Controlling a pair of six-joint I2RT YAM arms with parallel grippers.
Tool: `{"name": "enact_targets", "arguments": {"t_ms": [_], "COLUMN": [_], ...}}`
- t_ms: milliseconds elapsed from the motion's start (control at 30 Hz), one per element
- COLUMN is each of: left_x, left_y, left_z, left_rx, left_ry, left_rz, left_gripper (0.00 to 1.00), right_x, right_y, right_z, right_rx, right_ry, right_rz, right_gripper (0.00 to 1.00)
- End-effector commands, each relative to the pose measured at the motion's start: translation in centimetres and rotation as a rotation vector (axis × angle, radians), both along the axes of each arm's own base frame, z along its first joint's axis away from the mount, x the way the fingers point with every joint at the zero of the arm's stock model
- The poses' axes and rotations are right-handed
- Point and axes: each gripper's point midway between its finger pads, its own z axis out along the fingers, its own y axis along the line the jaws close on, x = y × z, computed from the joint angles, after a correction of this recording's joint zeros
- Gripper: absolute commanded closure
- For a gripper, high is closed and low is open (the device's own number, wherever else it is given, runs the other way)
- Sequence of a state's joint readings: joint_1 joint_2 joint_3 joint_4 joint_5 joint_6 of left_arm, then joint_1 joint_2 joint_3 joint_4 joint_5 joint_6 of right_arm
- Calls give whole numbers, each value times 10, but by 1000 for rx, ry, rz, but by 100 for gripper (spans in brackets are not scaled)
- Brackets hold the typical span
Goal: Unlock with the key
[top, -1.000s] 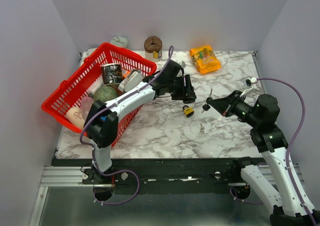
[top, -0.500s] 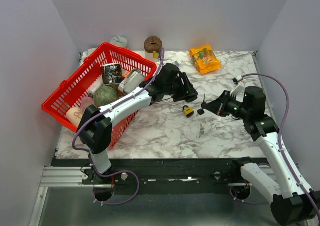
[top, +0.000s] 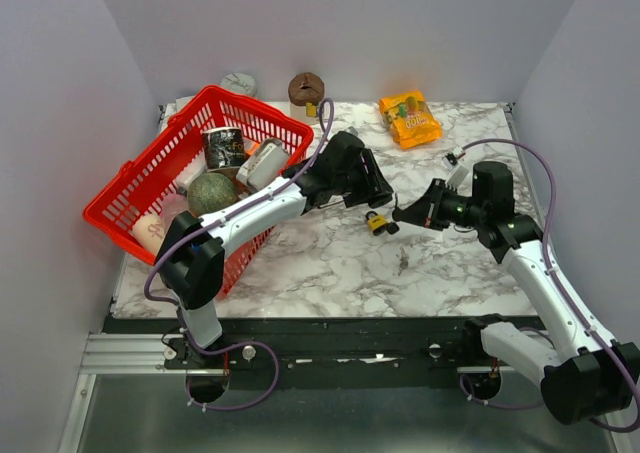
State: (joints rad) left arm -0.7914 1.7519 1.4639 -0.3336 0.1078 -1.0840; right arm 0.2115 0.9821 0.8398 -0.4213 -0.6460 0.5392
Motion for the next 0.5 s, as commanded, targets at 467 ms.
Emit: {"name": "enact_targets", "arguments": {"t_ms": [467], "left_x": [5], "left_y": [-11], "left_z": [79], "left_rx": [-116], "left_ry": [-168], "left_rz": [4], "left_gripper": [100], "right_x": [-10], "right_y": [7], "right_z": [-5], "right_rx": [-33], "right_ry": [71], "right_rz": [76], "right_gripper": [99]}}
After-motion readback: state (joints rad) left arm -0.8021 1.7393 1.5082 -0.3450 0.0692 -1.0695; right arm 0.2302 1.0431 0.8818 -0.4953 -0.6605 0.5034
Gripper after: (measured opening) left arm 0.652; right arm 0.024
